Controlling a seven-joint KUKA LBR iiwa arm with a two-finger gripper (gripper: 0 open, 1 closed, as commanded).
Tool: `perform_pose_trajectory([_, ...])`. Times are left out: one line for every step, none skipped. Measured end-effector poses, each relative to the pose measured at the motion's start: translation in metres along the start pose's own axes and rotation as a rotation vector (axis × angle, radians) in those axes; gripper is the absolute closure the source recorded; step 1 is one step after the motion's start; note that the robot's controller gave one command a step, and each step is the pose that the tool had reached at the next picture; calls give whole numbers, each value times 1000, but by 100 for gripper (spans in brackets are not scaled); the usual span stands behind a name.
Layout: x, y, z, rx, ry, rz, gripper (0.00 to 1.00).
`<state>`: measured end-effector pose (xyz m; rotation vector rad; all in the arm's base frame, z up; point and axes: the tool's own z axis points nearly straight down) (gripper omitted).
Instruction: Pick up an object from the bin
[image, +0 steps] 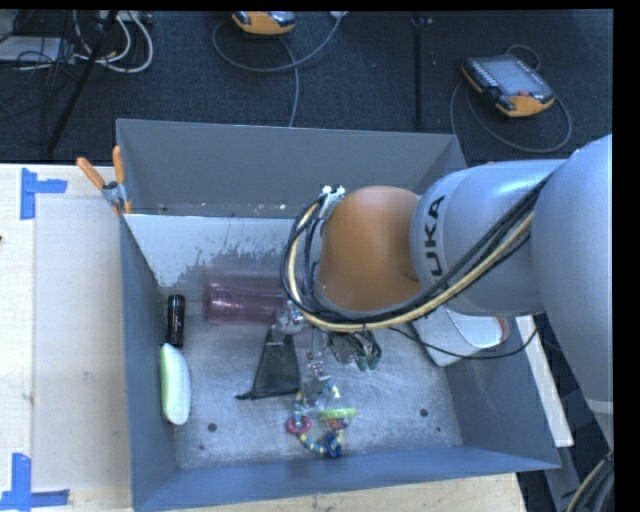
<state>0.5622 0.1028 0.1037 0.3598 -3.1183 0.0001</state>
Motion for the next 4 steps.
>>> perform_pose_trajectory([-11,-14,33,-2,-4,92,0])
perform_pose_trajectory([-1,-17,28,-2,-23,79,100])
perform_pose_trajectory([-1,-17,28,-2,-23,79,100])
perform_pose_trajectory([-1,-17,25,-2,-19,80,100])
